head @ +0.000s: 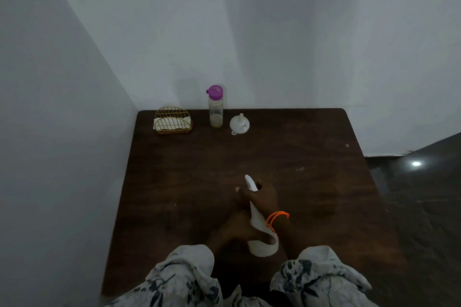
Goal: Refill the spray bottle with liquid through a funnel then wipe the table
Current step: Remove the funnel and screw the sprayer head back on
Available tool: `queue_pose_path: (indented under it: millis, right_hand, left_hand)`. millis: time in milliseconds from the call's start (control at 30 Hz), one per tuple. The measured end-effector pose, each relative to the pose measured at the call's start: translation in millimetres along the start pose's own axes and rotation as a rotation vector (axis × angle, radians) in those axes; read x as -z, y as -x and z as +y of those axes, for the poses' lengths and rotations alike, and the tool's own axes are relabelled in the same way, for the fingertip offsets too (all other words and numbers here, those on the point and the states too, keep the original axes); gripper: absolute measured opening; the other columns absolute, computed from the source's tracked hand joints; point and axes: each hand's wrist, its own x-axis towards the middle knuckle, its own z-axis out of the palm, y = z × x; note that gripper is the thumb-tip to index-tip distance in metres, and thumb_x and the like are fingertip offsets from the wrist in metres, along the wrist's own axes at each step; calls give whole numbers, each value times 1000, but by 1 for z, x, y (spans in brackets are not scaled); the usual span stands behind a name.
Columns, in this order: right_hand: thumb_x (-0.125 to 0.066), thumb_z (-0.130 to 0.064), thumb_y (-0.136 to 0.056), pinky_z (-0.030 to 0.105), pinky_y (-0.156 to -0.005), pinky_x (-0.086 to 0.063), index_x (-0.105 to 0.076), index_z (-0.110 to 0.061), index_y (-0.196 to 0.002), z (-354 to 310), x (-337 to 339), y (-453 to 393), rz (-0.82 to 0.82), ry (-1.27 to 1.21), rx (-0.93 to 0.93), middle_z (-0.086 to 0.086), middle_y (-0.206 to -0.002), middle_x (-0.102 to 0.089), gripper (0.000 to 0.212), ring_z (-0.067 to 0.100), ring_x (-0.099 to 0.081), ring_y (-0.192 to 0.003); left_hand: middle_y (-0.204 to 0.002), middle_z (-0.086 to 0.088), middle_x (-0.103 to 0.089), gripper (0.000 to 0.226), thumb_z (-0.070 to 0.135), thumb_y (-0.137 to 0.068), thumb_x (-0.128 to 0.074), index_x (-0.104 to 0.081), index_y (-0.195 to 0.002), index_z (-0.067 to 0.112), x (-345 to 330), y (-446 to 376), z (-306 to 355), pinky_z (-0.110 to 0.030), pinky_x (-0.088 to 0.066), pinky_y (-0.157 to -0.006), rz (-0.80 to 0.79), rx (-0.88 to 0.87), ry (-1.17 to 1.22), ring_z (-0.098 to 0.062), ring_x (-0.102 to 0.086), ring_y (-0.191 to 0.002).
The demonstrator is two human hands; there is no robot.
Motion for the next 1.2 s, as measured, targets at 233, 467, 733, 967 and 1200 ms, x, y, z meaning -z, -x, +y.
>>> queue_pose_path:
  millis: [233,467,733,967,1200]
  right_hand:
    - [-90,-34,-67,34,-74,-60,-74,-16,-84,3,-22,-9,46,63,-16,0,-78,-76,29,15,-73,-78]
    - [-88,-29,-73,29,-80,-54,-67,-19,-103,-17,-40,-2,-203,151,64,-1,-97,-73,38,16,-69,-93]
    - [-93,-51,-52,43,-99,-53,-63,-26,-122,-26,-54,-14,-353,257,50,-2,-119,-67,80,15,-64,-108]
    - [-85,-30,-77,13,-70,-40,-49,-25,-113,-46,-46,-4,-313,316,178,-3,-106,-58,52,5,-54,-95]
    - [-93,-22,-65,9,-57,-46,-62,-32,-69,-58,-9,-23,-27,280,375,-12,-67,-63,34,-3,-63,-65]
  left_hand:
    - [-133,8,-64,97,59,-55,-93,-55,-138,28,14,8,-22,-36,-56,-99,18,18,102,-8,-60,-123]
    - [-144,0,-55,100,53,-63,-91,-46,-146,18,17,17,-29,-33,-51,-102,116,75,158,-17,-54,-131]
    - [-138,-1,-54,131,65,-40,-94,-36,-150,25,24,19,-36,-36,-64,-76,179,193,293,-18,-61,-116]
    - [-155,-3,-40,134,76,-46,-81,-26,-153,17,35,-2,-31,-37,-42,-111,308,117,88,-17,-43,-140]
    - [-158,3,-36,126,54,-57,-92,-20,-157,25,61,-27,-3,-31,-32,-116,398,-79,15,-15,-35,-145]
